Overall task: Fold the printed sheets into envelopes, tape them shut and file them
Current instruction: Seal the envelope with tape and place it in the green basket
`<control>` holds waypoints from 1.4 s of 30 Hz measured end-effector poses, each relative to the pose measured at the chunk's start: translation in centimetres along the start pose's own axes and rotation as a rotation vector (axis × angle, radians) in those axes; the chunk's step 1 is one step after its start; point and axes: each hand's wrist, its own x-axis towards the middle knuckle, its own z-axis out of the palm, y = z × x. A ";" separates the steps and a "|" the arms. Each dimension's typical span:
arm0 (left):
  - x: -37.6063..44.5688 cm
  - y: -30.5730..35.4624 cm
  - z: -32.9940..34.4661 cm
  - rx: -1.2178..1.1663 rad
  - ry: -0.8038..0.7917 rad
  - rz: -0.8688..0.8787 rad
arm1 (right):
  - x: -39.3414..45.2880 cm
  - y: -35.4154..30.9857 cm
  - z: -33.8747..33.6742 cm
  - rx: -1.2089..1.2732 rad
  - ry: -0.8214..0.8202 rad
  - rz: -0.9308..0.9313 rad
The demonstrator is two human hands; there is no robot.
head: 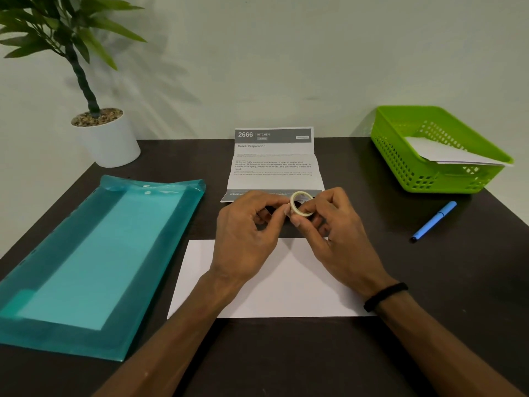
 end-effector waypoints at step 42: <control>0.7 -0.2 0.1 -0.190 -0.142 -0.491 | 1.0 1.6 -2.5 0.157 -0.014 -0.009</control>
